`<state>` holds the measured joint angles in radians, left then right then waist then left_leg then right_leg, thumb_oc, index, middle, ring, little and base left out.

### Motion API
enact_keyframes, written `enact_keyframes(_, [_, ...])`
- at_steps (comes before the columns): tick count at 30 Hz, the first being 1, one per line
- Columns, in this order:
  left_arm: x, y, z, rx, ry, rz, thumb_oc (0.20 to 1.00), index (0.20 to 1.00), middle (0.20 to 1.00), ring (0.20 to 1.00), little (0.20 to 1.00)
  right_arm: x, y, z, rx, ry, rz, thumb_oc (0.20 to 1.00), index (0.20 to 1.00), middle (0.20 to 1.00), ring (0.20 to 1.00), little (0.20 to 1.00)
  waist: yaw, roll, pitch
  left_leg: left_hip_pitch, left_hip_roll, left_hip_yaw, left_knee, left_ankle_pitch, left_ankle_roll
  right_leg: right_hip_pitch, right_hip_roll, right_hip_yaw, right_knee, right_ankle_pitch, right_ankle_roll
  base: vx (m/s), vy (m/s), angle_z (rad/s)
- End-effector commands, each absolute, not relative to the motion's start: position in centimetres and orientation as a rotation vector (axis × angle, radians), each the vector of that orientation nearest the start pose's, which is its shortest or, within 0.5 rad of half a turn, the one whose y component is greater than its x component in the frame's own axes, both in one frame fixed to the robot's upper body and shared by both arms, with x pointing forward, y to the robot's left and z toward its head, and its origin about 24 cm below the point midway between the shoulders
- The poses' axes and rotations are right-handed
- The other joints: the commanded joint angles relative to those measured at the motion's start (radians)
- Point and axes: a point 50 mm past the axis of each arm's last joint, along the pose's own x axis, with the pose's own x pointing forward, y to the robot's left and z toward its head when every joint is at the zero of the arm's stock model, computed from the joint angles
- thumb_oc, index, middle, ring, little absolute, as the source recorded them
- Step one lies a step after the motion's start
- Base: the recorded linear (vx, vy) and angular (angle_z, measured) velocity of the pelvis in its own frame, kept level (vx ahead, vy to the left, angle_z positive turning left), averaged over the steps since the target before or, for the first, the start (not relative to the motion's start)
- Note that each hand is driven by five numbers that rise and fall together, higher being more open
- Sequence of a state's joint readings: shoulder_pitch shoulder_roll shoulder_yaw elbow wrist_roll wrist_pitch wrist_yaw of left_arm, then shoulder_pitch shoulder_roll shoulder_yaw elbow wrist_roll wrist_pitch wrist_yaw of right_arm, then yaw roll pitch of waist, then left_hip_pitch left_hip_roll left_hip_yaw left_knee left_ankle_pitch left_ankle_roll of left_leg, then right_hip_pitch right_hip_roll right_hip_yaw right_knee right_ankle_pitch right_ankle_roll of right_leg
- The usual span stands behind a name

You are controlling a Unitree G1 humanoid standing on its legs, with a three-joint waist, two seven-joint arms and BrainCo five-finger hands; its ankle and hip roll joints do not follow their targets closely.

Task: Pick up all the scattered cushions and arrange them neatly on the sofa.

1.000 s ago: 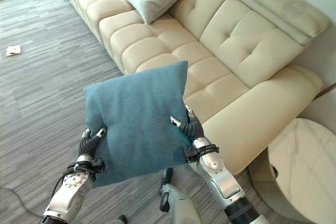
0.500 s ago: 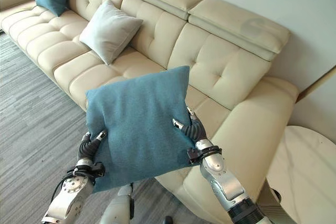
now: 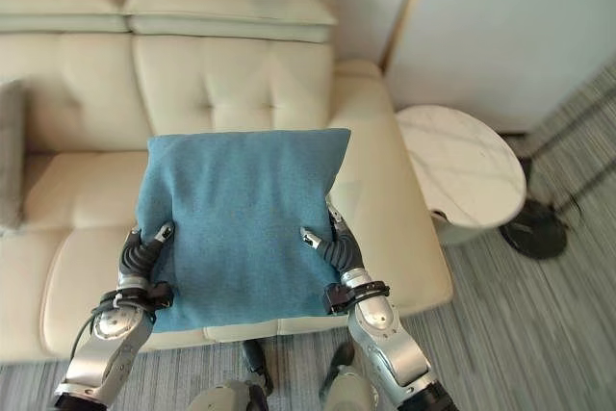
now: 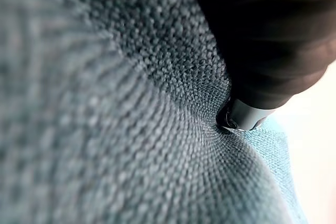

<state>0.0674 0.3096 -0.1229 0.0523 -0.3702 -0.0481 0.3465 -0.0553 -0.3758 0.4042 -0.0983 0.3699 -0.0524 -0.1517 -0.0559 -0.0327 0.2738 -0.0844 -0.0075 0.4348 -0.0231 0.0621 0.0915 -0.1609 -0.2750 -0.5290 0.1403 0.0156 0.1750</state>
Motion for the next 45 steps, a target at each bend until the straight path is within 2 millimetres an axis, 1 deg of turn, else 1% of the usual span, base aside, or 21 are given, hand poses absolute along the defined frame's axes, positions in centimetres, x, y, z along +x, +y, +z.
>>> enact_keyframes(1, [24.4,17.3,7.1,-0.044,-0.159,0.069,0.200,0.200,0.200,0.200,0.200,24.7,-8.9,9.8,0.117,-0.247,0.417,0.200,0.200,0.200,0.200,0.200,0.063,-0.051,-0.082,0.098,0.070,-0.159,0.000,-0.111,-0.126,0.110,0.128,0.181,-0.124,-0.037,-0.066,0.16,-0.226,0.58])
enact_keyframes(4, [24.1,17.3,6.9,-0.056,-0.154,0.076,0.200,0.200,0.200,0.200,0.200,24.5,-9.2,10.2,0.121,-0.260,0.429,0.200,0.200,0.200,0.200,0.200,0.055,-0.048,-0.087,0.073,0.096,-0.190,0.191,-0.179,-0.144,0.167,0.149,0.215,-0.131,-0.068,-0.099,0.18,-0.251,0.72])
enact_keyframes(5, [24.2,17.3,7.2,-0.067,-0.166,0.086,0.200,0.200,0.200,0.200,0.200,24.6,-9.6,10.2,0.117,-0.258,0.418,0.200,0.200,0.200,0.200,0.200,0.062,-0.055,-0.076,0.024,0.097,-0.230,0.291,-0.175,-0.159,0.180,0.146,0.221,-0.132,-0.079,-0.115,0.03,-0.114,0.19])
enact_keyframes(6, [24.3,17.3,7.3,-0.070,-0.173,0.098,0.200,0.200,0.200,0.200,0.200,24.7,-9.6,10.2,0.119,-0.257,0.413,0.200,0.200,0.200,0.200,0.200,0.062,-0.056,-0.074,0.002,0.091,-0.258,0.315,-0.160,-0.168,0.181,0.147,0.222,-0.134,-0.080,-0.121,0.07,-0.064,0.12])
enact_keyframes(8, [24.3,17.4,7.2,-0.080,-0.170,0.117,0.200,0.200,0.200,0.200,0.200,24.8,-9.7,10.0,0.108,-0.249,0.410,0.200,0.200,0.200,0.200,0.200,0.066,-0.053,-0.084,-0.010,0.106,-0.297,0.235,-0.150,-0.171,0.194,0.148,0.221,-0.146,-0.088,-0.111,0.14,0.056,-0.13])
enact_keyframes(11, [24.2,17.8,7.0,-0.083,-0.159,0.157,0.200,0.200,0.200,0.200,0.200,25.0,-9.7,10.1,0.102,-0.252,0.399,0.200,0.200,0.200,0.200,0.200,0.096,-0.039,-0.083,-0.048,0.164,-0.387,0.044,-0.019,-0.199,0.222,0.159,0.248,-0.149,-0.114,-0.098,0.21,0.145,-0.17])
enact_keyframes(12, [24.3,17.7,7.1,-0.089,-0.167,0.164,0.200,0.200,0.200,0.200,0.200,24.9,-9.5,10.1,0.102,-0.253,0.409,0.200,0.200,0.200,0.200,0.200,0.104,-0.028,-0.085,-0.040,0.170,-0.430,0.003,-0.001,-0.210,0.234,0.166,0.265,-0.143,-0.131,-0.095,0.22,0.162,-0.45])
enact_keyframes(13, [24.2,17.6,6.9,-0.085,-0.158,0.159,0.200,0.200,0.200,0.200,0.200,24.8,-9.4,10.1,0.099,-0.254,0.412,0.200,0.200,0.200,0.200,0.200,0.106,-0.021,-0.094,-0.029,0.171,-0.432,-0.010,0.009,-0.214,0.246,0.166,0.265,-0.145,-0.133,-0.092,0.25,0.196,-0.48])
enact_keyframes(16, [24.1,17.5,6.8,-0.057,-0.148,0.133,0.200,0.200,0.200,0.200,0.200,24.7,-8.7,10.2,0.117,-0.254,0.432,0.200,0.200,0.200,0.200,0.200,0.120,-0.017,-0.105,0.026,0.139,-0.416,-0.044,-0.009,-0.199,0.256,0.138,0.293,-0.150,-0.121,-0.078,0.22,0.253,-0.30])
enact_keyframes(19, [25.5,17.0,8.8,-0.046,-0.236,0.126,0.200,0.200,0.200,0.200,0.200,25.6,-7.5,12.2,0.126,-0.342,0.424,0.200,0.200,0.200,0.200,0.200,0.143,-0.048,-0.030,-0.051,0.122,-0.390,0.035,-0.045,-0.165,0.159,0.105,0.336,-0.087,-0.117,-0.062,-0.18,0.136,-0.20])
enact_keyframes(20, [26.6,16.1,10.6,-0.054,-0.320,0.115,0.200,0.200,0.200,0.200,0.200,26.2,-6.7,14.3,0.120,-0.436,0.420,0.200,0.200,0.200,0.200,0.200,0.149,-0.050,0.025,-0.130,0.119,-0.398,0.091,-0.052,-0.158,0.075,0.096,0.348,-0.033,-0.115,-0.068,-0.29,0.006,-0.30])
enact_keyframes(21, [26.7,16.0,10.7,-0.054,-0.326,0.115,0.200,0.200,0.200,0.200,0.200,26.3,-6.7,14.4,0.119,-0.441,0.419,0.200,0.200,0.200,0.200,0.200,0.150,-0.051,0.023,-0.144,0.119,-0.399,0.101,-0.055,-0.157,0.062,0.095,0.350,-0.024,-0.118,-0.068,-0.40,0.016,-0.14])
enact_keyframes(23, [28.3,14.8,14.3,-0.043,-0.486,0.111,0.200,0.200,0.200,0.200,0.200,27.3,-5.7,18.9,0.095,-0.630,0.402,0.200,0.200,0.200,0.200,0.200,0.151,-0.041,0.082,-0.264,0.106,-0.405,0.170,-0.060,-0.153,-0.074,0.084,0.366,0.056,-0.111,-0.077,-0.31,0.046,0.14])
enact_keyframes(25, [30.1,13.2,19.7,0.009,-0.708,0.137,0.200,0.200,0.200,0.200,0.200,28.0,-4.4,24.8,0.062,-0.876,0.344,0.200,0.200,0.200,0.200,0.200,0.155,-0.031,0.114,-0.401,0.102,-0.409,0.239,-0.069,-0.154,-0.228,0.070,0.383,0.135,-0.118,-0.082,-0.25,0.069,-0.13])
enact_keyframes(28, [32.4,10.5,29.8,0.095,-1.026,0.213,0.200,0.200,0.200,0.200,0.200,28.6,-3.5,33.3,-0.015,-1.172,0.190,0.200,0.200,0.200,0.200,0.200,0.139,-0.025,0.138,-0.613,0.098,-0.437,0.330,-0.073,-0.157,-0.423,0.054,0.391,0.225,-0.122,-0.072,-0.12,0.039,0.01])
enact_keyframes(30, [32.6,10.2,30.9,0.111,-1.053,0.222,0.200,0.200,0.200,0.200,0.200,28.6,-3.5,34.3,-0.022,-1.202,0.172,0.200,0.200,0.200,0.200,0.200,0.136,-0.025,0.141,-0.644,0.096,-0.440,0.344,-0.075,-0.158,-0.454,0.053,0.391,0.239,-0.124,-0.070,0.02,0.000,0.10])
enact_keyframes(35, [33.2,9.5,36.4,0.220,-1.167,0.290,0.200,0.200,0.200,0.200,0.200,28.4,-2.6,38.6,-0.057,-1.308,0.134,0.200,0.200,0.200,0.200,0.200,0.119,-0.035,0.130,-0.773,0.092,-0.453,0.389,-0.088,-0.163,-0.572,0.047,0.396,0.273,-0.130,-0.059,0.07,0.008,-0.02])
enact_keyframes(37, [33.9,9.8,41.1,0.339,-1.193,0.362,0.200,0.200,0.200,0.200,0.200,29.4,-3.1,41.5,-0.104,-1.316,0.059,0.200,0.200,0.200,0.200,0.200,0.100,-0.040,0.118,-0.847,0.088,-0.466,0.396,-0.115,-0.169,-0.638,0.049,0.408,0.279,-0.148,-0.043,0.20,0.017,0.19])
enact_keyframes(40, [33.2,10.1,44.7,0.435,-1.258,0.445,0.200,0.200,0.200,0.200,0.200,29.3,-3.7,44.2,-0.144,-1.372,-0.047,0.200,0.200,0.200,0.200,0.200,0.102,-0.033,0.133,-0.940,0.080,-0.476,0.421,-0.119,-0.168,-0.717,0.042,0.405,0.296,-0.147,-0.032,0.10,0.039,0.15])
enact_keyframes(42, [33.1,10.2,45.4,0.452,-1.267,0.464,0.200,0.200,0.200,0.200,0.200,29.2,-3.8,44.9,-0.167,-1.389,-0.075,0.200,0.200,0.200,0.200,0.200,0.101,-0.032,0.132,-0.962,0.078,-0.477,0.425,-0.118,-0.169,-0.735,0.039,0.406,0.298,-0.147,-0.031,0.03,0.025,0.06])
enact_keyframes(45, [32.9,10.9,46.7,0.610,-1.298,0.556,0.200,0.200,0.200,0.200,0.200,29.6,-5.2,46.1,-0.296,-1.435,-0.254,0.200,0.200,0.200,0.200,0.200,0.098,-0.022,0.120,-1.008,0.069,-0.482,0.420,-0.112,-0.166,-0.784,0.034,0.412,0.301,-0.140,-0.026,0.04,0.061,0.02])
